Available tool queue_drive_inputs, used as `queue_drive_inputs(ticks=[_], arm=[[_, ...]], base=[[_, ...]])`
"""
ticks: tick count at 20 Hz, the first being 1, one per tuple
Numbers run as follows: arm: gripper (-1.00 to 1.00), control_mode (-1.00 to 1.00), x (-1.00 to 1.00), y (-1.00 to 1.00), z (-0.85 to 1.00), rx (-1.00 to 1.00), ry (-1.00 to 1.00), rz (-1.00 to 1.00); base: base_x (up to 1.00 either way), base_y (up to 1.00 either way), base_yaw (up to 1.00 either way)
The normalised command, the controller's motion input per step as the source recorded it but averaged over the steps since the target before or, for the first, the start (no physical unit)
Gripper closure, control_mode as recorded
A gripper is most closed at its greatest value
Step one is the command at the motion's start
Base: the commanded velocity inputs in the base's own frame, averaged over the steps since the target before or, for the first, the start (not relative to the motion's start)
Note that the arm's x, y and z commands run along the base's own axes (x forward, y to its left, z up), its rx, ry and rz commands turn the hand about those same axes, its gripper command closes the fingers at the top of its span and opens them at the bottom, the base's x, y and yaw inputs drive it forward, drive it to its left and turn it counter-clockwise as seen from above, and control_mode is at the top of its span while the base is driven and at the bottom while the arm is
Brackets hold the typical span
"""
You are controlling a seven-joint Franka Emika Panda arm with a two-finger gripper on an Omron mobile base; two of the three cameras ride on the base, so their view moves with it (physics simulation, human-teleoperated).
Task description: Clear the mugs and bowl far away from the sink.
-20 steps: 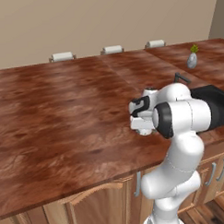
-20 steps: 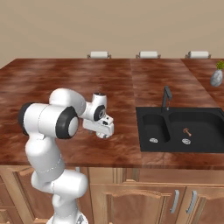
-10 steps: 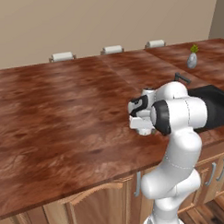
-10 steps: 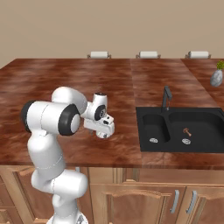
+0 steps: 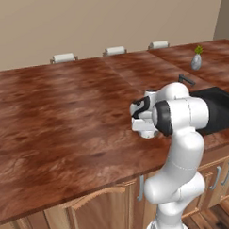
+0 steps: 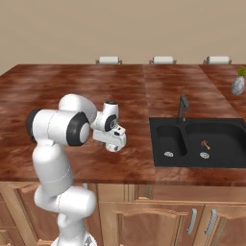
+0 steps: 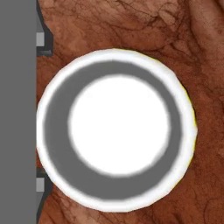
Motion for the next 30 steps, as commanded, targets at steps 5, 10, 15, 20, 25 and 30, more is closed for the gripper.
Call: queue_drive_inputs(ticks=[5,10,15,20,25,30], arm=[[-1.0,-1.0,-0.03,0.0,-0.04,0.0,0.0,0.0],[-1.0,-1.0,-0.14,0.0,-0.03,0.0,0.0,0.0],[-1.0,-1.0,0.0,-0.01,0.0,0.0,0.0,0.0],[1.0,-1.0,0.13,0.0,-0.02,0.0,0.0,0.0],[1.0,-1.0,0.01,-0.04,-0.02,0.0,-0.01,0.0],[1.0,-1.0,0.01,-0.03,-0.05,0.0,0.0,0.0]], base=[[0.0,0.0,0.0],[0.0,0.0,0.0],[0.0,0.0,0.0],[0.0,0.0,0.0],[0.0,0.0,0.0],[0.0,0.0,0.0]])
